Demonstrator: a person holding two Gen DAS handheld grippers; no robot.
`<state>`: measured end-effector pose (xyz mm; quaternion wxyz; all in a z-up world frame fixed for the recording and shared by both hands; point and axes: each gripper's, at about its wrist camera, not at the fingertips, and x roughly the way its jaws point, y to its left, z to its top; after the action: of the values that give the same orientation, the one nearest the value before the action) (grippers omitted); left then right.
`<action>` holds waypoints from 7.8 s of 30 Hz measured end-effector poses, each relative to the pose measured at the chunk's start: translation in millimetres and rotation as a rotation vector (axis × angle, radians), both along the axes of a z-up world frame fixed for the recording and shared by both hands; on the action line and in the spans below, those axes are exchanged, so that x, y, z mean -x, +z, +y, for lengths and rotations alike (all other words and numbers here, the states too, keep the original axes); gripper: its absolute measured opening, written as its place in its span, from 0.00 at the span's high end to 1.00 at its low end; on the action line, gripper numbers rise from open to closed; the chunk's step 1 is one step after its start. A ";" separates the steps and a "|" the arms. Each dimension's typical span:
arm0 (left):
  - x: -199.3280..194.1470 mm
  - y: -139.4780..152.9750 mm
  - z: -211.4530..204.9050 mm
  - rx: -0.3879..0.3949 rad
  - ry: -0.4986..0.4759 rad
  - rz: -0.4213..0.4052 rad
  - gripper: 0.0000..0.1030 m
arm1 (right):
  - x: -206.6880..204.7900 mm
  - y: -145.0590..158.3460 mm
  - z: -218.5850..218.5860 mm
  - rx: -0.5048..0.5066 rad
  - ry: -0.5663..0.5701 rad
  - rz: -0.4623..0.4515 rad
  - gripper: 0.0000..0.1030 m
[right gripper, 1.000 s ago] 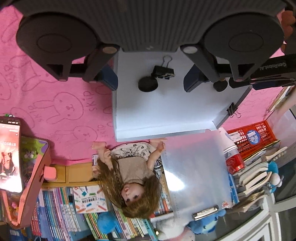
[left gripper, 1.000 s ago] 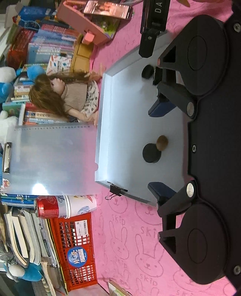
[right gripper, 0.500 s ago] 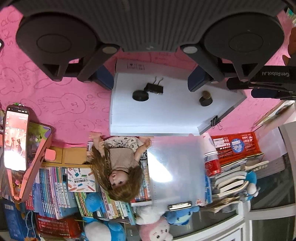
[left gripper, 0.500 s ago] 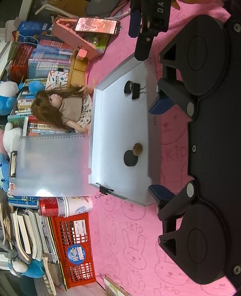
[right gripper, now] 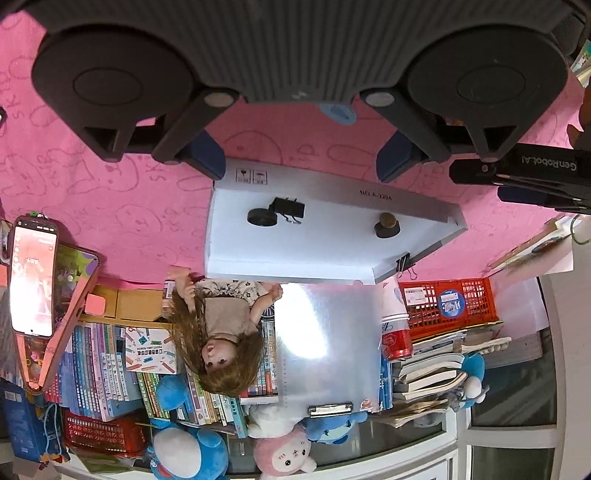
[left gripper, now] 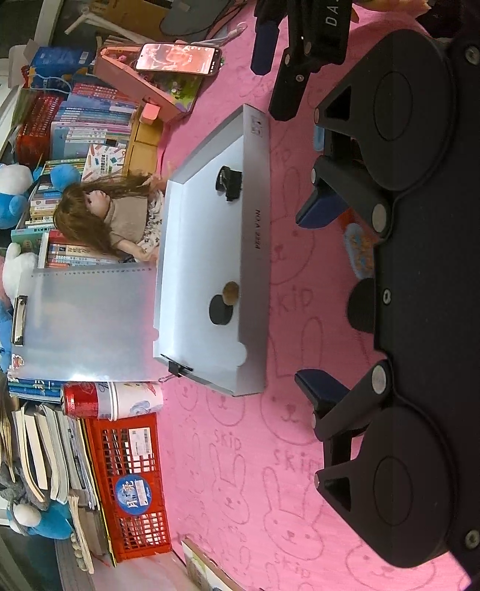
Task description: Organize rigid objects
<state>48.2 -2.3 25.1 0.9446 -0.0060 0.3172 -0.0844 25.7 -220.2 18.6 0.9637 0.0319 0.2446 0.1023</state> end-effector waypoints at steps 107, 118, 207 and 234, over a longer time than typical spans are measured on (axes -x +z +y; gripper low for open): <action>-34.0 26.4 -8.4 0.034 -0.007 -0.004 0.70 | -20.0 11.1 -2.4 -0.052 -0.051 0.005 0.81; -106.1 43.7 -11.7 0.103 0.022 0.069 0.70 | -86.5 25.5 -32.7 -0.238 -0.105 0.105 0.81; -22.3 24.5 -9.5 -0.024 -0.045 -0.037 0.19 | -29.8 24.2 -3.5 -0.155 0.049 0.027 0.09; 42.4 -14.5 11.3 -0.024 -0.027 -0.010 0.44 | 5.9 -22.6 22.2 -0.243 0.169 0.160 0.33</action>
<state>5.8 9.0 10.6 0.9449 0.0102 0.3136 -0.0931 19.9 -198.0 -4.0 0.9182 0.1358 0.3081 0.2088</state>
